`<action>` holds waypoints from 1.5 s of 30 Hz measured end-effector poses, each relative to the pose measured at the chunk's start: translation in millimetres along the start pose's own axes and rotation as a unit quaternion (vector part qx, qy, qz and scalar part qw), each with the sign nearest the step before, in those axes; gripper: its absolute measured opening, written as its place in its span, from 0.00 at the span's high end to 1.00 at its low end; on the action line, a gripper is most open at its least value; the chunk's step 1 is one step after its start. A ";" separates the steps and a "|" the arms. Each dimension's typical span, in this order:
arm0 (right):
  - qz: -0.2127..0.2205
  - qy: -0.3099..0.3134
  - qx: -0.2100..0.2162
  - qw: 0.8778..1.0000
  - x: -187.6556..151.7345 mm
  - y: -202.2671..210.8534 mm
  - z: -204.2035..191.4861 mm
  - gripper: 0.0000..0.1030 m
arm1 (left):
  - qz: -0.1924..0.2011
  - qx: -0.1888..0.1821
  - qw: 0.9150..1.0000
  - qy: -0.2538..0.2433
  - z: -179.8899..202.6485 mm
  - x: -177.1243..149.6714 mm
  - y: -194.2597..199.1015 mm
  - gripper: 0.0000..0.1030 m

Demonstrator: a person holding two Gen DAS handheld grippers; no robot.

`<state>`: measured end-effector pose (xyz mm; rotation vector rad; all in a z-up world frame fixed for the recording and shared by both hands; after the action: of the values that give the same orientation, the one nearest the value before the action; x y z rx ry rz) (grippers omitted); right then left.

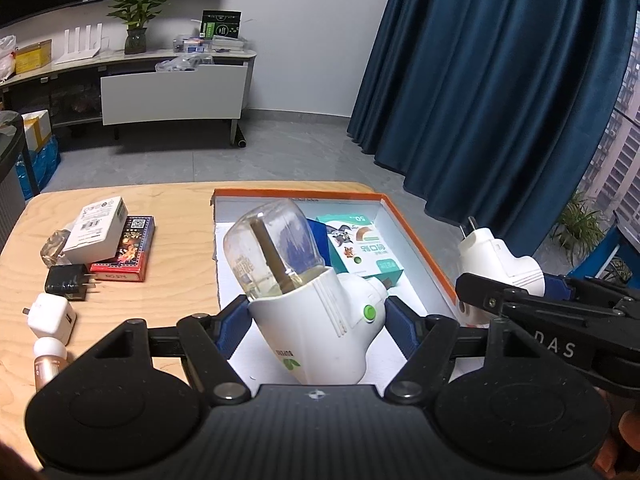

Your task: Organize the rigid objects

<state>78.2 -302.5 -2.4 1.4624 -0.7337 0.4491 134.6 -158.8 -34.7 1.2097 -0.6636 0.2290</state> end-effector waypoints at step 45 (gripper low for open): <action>-0.013 0.000 -0.008 1.000 -2.3 -12.3 0.1 0.40 | -0.014 -0.010 1.000 0.008 7.4 -10.3 -10.2 0.28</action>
<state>84.9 -303.3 -12.9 1.4552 -0.7162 0.4225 129.0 -167.4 -47.4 1.1954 -0.6332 0.2076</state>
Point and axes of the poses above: each gripper's, at about its wrist camera, not at the fingertips, and y roughly against the way its jaws point, z to its right, x to its top, the point moved 8 cm from there along -y, roughly the way its jaws point, and after that the axes turned 14 degrees about -z, right-handed, at the moved point
